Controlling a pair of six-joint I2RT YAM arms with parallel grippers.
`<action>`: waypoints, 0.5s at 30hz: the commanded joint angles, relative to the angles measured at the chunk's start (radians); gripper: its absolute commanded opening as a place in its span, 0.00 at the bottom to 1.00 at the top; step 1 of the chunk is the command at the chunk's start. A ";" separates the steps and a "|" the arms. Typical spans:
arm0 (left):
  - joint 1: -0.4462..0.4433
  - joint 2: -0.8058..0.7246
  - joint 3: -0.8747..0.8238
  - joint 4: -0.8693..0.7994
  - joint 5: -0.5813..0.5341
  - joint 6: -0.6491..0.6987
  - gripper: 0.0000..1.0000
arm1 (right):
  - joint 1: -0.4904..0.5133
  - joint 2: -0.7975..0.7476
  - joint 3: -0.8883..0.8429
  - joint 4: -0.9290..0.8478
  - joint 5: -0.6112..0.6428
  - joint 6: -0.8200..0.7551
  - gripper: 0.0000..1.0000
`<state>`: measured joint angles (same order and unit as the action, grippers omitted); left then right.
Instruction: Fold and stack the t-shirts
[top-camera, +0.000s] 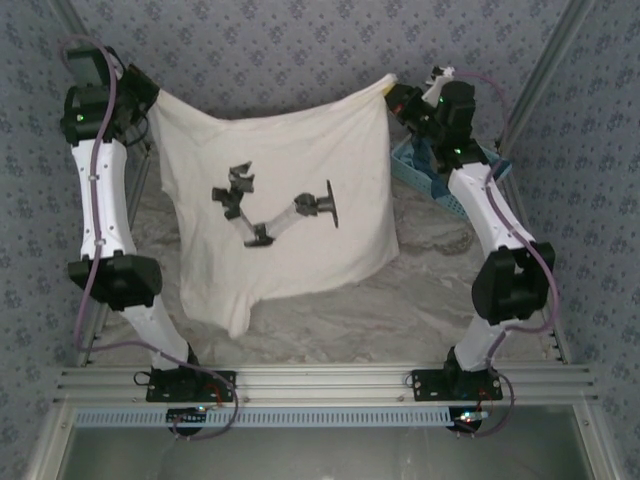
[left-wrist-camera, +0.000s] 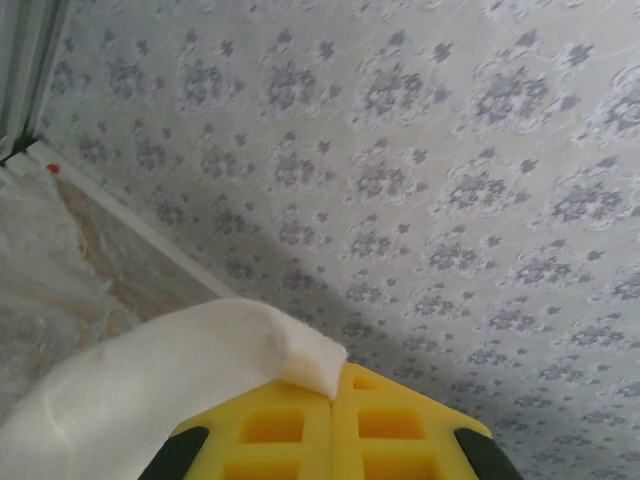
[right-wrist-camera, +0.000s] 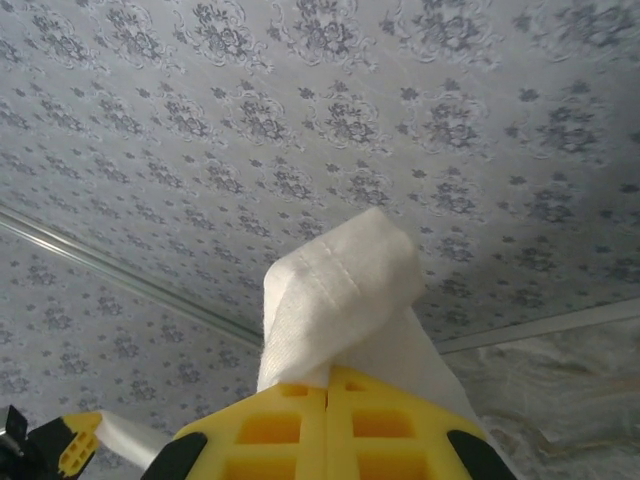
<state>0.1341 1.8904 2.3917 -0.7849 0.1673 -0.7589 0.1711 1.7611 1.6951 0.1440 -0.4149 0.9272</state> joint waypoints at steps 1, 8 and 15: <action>0.011 0.058 0.343 0.019 0.061 0.022 0.00 | -0.007 0.042 0.168 0.124 -0.024 0.033 0.00; -0.001 0.094 0.671 -0.023 0.021 0.029 0.00 | -0.049 0.125 0.379 0.109 0.007 0.063 0.00; -0.133 -0.310 -0.056 -0.065 -0.131 0.185 0.00 | -0.062 0.073 0.205 0.067 -0.059 0.072 0.00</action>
<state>0.0402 1.6608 2.5385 -0.8120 0.1184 -0.6571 0.1085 1.8629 2.0090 0.2249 -0.4343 0.9810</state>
